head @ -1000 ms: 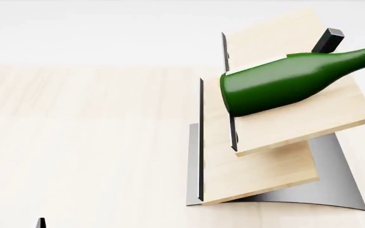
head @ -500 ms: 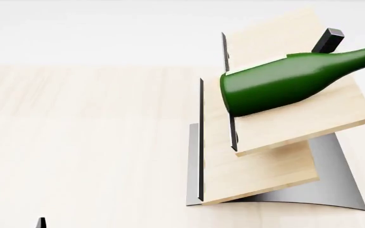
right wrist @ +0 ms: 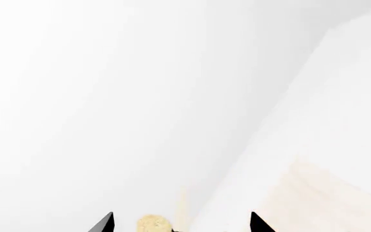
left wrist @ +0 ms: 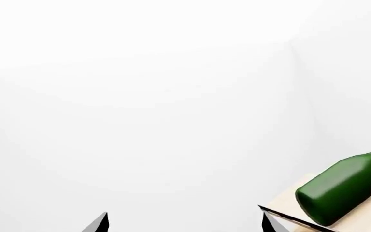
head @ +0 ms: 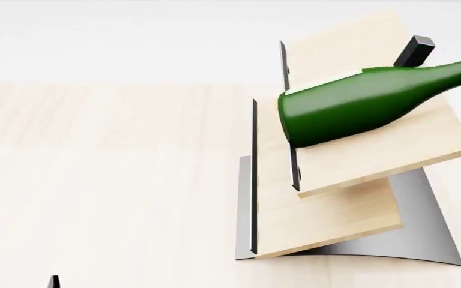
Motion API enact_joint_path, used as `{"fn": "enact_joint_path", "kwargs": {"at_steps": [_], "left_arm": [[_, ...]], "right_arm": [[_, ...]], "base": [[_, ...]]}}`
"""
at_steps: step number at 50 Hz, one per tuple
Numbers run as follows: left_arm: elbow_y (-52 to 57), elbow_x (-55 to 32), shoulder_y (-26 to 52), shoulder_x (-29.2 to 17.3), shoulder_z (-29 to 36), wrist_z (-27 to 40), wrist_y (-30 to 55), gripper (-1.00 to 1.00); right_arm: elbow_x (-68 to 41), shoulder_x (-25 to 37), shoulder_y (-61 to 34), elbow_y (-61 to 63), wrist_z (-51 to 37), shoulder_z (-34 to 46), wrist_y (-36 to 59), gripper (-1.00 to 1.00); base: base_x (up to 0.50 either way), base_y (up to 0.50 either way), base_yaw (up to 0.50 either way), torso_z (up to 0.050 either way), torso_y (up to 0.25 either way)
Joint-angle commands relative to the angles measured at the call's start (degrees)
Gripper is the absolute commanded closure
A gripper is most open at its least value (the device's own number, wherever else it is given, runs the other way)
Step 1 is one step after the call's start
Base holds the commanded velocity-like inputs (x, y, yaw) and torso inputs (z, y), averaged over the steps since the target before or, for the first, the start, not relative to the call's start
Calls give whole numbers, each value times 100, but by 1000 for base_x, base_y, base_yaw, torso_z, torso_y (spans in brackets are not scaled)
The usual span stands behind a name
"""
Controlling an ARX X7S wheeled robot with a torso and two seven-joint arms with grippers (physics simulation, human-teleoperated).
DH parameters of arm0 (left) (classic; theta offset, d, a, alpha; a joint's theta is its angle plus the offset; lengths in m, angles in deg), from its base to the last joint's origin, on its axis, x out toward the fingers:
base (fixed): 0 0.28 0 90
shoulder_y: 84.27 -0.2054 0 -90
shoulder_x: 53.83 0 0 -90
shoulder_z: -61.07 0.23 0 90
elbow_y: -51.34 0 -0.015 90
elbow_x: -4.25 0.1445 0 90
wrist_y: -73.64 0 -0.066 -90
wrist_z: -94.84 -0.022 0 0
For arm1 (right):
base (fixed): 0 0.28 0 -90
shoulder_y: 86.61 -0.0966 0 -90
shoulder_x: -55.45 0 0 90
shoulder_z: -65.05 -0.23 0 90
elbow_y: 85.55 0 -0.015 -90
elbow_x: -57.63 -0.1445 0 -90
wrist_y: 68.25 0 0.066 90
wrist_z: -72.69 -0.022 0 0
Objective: Put the wine bottle on the wine rack.
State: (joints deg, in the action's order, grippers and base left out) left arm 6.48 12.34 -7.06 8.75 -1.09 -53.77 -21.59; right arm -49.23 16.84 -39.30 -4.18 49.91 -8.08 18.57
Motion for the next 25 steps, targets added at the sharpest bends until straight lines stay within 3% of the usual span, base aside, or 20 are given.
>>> {"fn": "enact_joint_path", "kwargs": {"at_steps": [1,12,25], "left_arm": [[-33,7,-1,-8,17,17,-28,-100],[-12,14,6,-10,34,20,-5,-100],[-5,45,12,-8,82,13,12,-100]], "right_arm": [[1614,414,1010,1098,-492,-153,-1222,-100],[3179,741,1380,1582,-1188,-108,-1768,-100],[3789,1005,1741,1959,-1580,-260,-2026,-100]], "base": [[0,0,0,0,0],[0,0,0,0,0],[0,0,0,0,0]]}}
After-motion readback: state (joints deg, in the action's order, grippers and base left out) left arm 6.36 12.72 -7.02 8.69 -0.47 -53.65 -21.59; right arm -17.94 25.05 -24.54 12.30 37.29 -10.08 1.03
